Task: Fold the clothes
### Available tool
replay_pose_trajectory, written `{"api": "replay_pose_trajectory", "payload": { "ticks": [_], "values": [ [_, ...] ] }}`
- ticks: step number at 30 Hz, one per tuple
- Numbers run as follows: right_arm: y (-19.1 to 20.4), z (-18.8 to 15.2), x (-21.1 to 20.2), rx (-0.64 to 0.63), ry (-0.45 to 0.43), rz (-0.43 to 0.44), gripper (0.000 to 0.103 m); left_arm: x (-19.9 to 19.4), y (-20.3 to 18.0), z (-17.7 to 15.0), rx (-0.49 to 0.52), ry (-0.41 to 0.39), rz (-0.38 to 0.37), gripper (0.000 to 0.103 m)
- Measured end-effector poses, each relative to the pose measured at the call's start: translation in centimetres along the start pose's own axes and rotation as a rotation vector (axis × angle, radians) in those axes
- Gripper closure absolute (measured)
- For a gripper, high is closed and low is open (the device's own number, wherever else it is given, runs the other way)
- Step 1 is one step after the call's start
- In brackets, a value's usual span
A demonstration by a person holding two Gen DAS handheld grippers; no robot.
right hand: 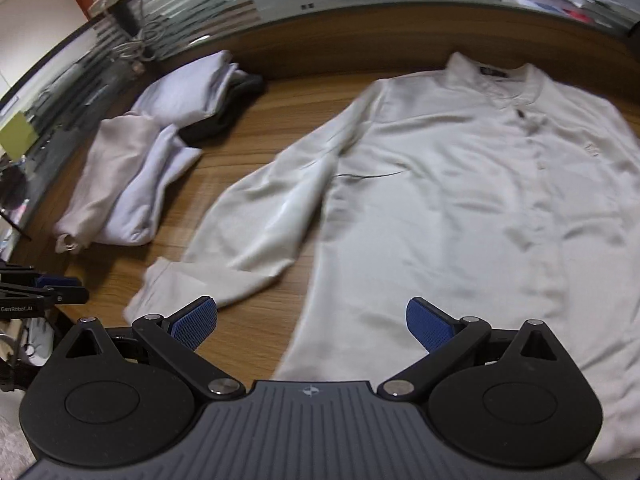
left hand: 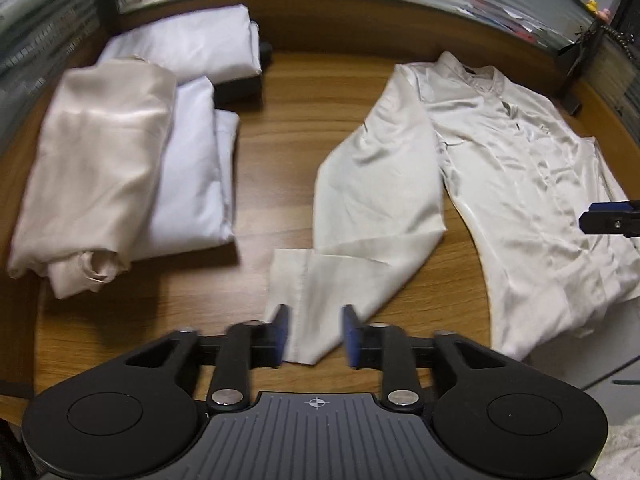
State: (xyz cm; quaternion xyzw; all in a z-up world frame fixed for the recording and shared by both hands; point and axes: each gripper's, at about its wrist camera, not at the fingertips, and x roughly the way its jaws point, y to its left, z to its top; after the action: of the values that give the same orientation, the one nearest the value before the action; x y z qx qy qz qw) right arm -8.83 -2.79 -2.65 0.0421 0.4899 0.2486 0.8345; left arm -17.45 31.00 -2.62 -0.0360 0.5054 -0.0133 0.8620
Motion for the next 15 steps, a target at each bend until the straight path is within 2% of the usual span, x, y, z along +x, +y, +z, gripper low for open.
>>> {"api": "replay_pose_trajectory", "payload": {
  "ticks": [2, 5, 10, 13, 15],
  "values": [
    [1.4, -0.6, 0.4, 0.019, -0.009, 0.004, 0.001, -0.3, 0.4, 0.0, 0.021, -0.018, -0.007, 0.051],
    [3.7, -1.5, 1.4, 0.056, -0.028, -0.003, 0.003, -0.1, 1.2, 0.2, 0.076, -0.032, -0.013, 0.043],
    [8.5, -3.1, 4.2, 0.129, -0.056, -0.046, 0.008, 0.7, 3.4, 0.6, 0.155, -0.007, -0.113, 0.038],
    [11.5, -4.1, 6.2, 0.195, -0.063, -0.063, 0.012, 0.3, 4.8, 1.1, 0.273, -0.01, -0.153, 0.031],
    [13.5, -4.6, 7.4, 0.224, -0.074, -0.068, 0.013, -0.3, 5.8, 1.6, 0.349, -0.023, -0.163, 0.022]
  ]
}}
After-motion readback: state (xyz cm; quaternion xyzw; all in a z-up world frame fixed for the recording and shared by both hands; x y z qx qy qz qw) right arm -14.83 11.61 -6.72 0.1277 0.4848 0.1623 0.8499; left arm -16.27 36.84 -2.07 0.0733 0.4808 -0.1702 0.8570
